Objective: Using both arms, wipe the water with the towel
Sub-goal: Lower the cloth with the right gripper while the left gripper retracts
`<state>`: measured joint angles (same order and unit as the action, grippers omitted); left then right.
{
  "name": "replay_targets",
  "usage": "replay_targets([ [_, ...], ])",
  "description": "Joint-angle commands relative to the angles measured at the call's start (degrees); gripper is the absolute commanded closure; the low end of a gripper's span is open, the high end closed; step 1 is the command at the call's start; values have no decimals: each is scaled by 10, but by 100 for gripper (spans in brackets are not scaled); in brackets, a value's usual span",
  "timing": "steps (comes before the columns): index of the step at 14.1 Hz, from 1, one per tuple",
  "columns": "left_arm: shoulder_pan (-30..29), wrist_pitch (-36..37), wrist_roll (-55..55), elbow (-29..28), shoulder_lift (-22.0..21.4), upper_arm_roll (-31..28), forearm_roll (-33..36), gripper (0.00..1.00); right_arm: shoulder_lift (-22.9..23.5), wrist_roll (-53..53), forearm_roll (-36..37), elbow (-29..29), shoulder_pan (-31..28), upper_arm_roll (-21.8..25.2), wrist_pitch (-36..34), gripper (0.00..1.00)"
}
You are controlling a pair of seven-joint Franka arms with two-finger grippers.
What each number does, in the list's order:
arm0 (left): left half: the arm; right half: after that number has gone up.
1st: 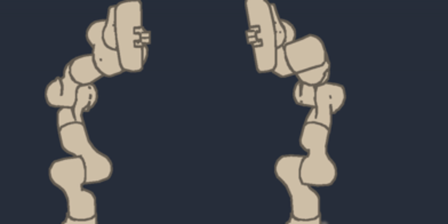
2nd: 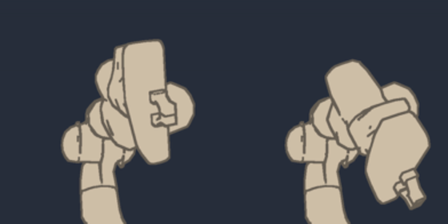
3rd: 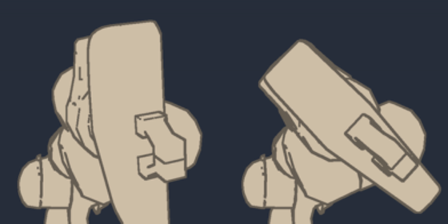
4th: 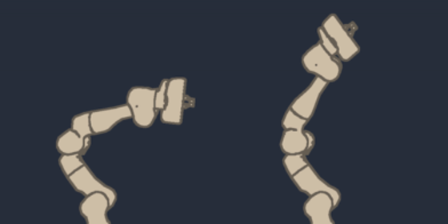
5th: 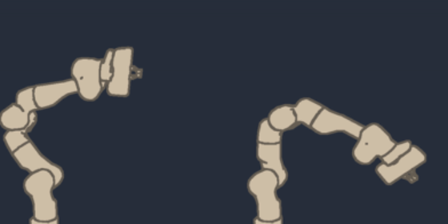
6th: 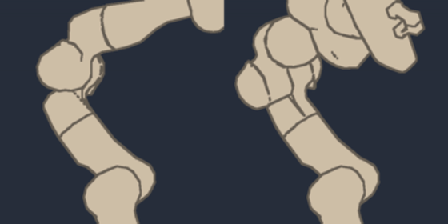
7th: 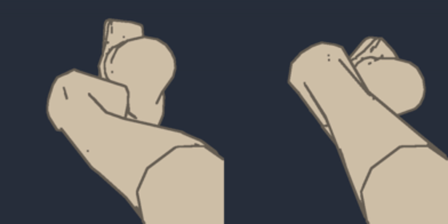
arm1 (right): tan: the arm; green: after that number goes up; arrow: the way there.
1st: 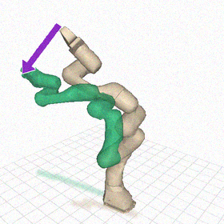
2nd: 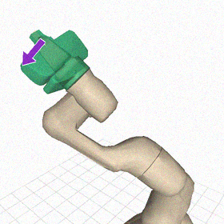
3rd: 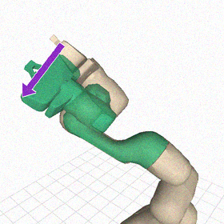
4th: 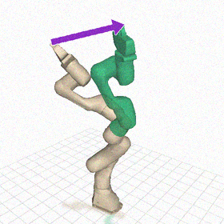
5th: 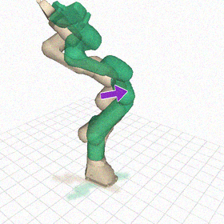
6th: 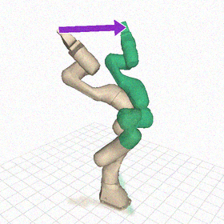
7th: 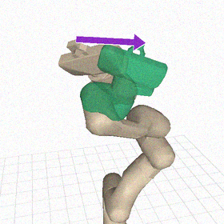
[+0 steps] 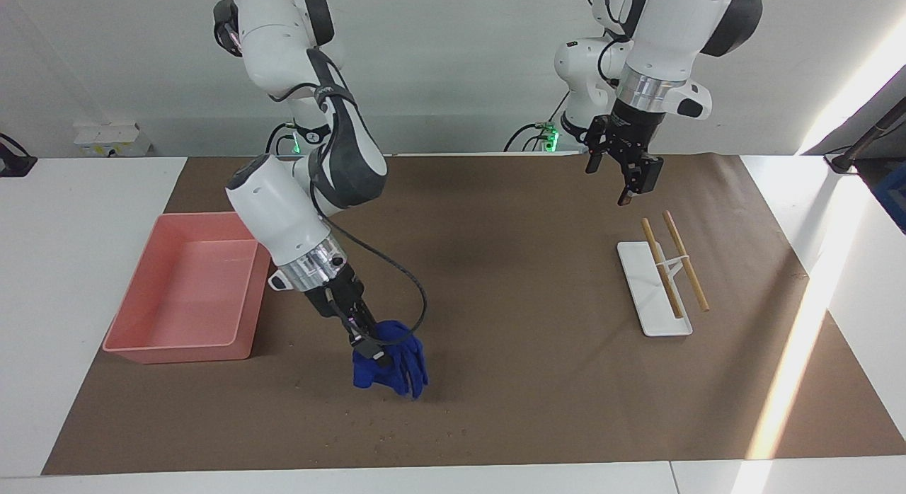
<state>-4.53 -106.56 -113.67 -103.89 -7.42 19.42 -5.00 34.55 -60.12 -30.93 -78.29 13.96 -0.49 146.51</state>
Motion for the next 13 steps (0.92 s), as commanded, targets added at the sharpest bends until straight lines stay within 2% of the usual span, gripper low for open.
replay_targets([
  [1,-39,35,121,-14,-21,4,-2,0,12,29,-15,-37,7,-7,37,100],
  [4,-71,78,287,-15,-27,-1,-2,0,12,40,-16,-100,24,-7,68,100],
  [8,-116,172,641,-15,-41,-18,0,0,-20,39,-16,-185,34,-7,55,100],
  [9,-136,176,658,-15,-41,-18,1,0,-32,40,-16,-206,34,-7,40,100],
  [13,-147,169,694,-14,-40,-18,5,0,-87,71,-16,-302,43,-7,-21,100],
])
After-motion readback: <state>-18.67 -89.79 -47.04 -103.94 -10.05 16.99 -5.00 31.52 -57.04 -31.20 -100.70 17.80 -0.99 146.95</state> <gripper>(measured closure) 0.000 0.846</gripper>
